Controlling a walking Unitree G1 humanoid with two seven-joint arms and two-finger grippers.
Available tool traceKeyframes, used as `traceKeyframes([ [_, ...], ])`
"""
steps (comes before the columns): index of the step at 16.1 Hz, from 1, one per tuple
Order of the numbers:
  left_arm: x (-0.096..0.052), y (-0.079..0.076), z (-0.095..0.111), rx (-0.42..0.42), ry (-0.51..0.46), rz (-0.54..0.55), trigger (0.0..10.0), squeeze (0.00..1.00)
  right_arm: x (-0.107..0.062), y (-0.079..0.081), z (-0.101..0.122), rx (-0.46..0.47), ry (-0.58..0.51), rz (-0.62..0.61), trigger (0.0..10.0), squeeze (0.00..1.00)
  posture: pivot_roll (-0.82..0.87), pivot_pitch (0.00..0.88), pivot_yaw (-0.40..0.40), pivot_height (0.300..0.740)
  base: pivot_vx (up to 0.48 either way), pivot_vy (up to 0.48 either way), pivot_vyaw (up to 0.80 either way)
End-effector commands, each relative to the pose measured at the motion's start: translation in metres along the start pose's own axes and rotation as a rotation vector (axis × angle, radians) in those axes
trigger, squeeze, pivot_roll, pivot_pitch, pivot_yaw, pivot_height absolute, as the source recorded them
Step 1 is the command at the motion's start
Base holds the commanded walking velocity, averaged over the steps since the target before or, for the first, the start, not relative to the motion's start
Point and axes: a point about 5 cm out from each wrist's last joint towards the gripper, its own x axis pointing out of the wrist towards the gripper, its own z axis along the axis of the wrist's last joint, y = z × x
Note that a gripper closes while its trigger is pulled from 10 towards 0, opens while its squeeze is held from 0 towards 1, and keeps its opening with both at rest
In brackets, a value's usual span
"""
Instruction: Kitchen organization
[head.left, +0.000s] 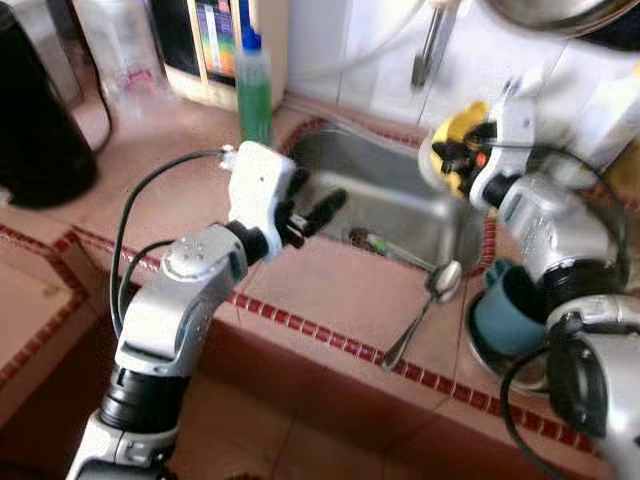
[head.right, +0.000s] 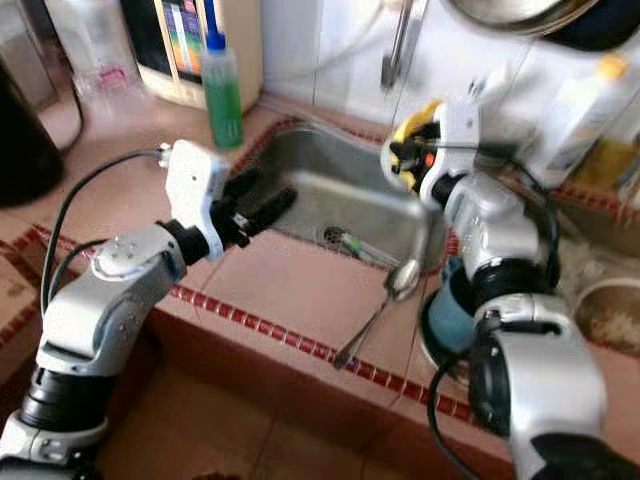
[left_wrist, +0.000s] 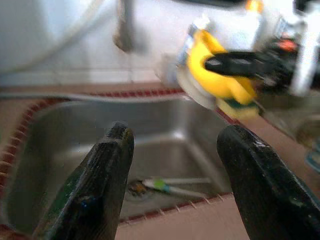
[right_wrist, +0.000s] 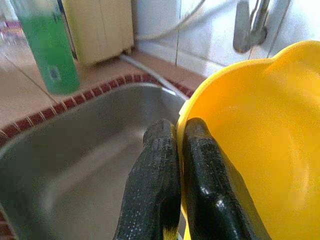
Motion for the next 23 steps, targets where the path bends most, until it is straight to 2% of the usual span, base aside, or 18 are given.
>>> traceKeyframes([
  [1,0.001,-0.01,0.004,0.007,0.001,-0.063,10.0,0.0,-0.001,-0.006,0.011,-0.031,-0.011,-0.006,10.0,0.0,-0.09,0.246,-0.054,0.736,0.0,0.0,0.0],
  [3,0.002,-0.017,0.01,0.006,0.0,-0.121,10.0,0.0,0.0,-0.007,0.016,-0.041,-0.009,-0.004,10.0,0.0,-0.09,0.263,-0.052,0.736,0.0,0.0,0.0],
  [6,0.006,-0.031,0.023,0.012,-0.012,-0.224,10.0,0.0,0.004,-0.004,0.025,-0.008,-0.007,0.053,10.0,0.0,-0.09,0.271,-0.054,0.736,0.0,0.0,0.0],
  [11,0.003,-0.04,0.028,0.015,-0.017,-0.288,10.0,0.0,0.004,-0.003,0.027,0.072,0.033,0.096,10.0,0.0,-0.09,0.256,-0.058,0.736,0.0,0.0,0.0],
  [14,0.003,-0.04,0.03,0.015,-0.017,-0.291,10.0,0.0,0.005,-0.001,0.027,0.102,0.04,0.124,10.0,0.0,-0.09,0.254,-0.06,0.736,0.0,0.0,0.0],
  [15,0.003,-0.039,0.03,0.016,-0.016,-0.289,10.0,0.0,0.005,-0.002,0.027,0.103,0.035,0.123,10.0,1.0,-0.09,0.253,-0.063,0.736,0.0,0.0,0.0],
  [23,0.003,-0.038,0.03,0.012,-0.013,-0.281,10.0,0.0,0.005,-0.003,0.036,0.129,0.006,0.122,10.0,1.0,-0.09,0.252,-0.065,0.736,0.0,0.0,0.0],
])
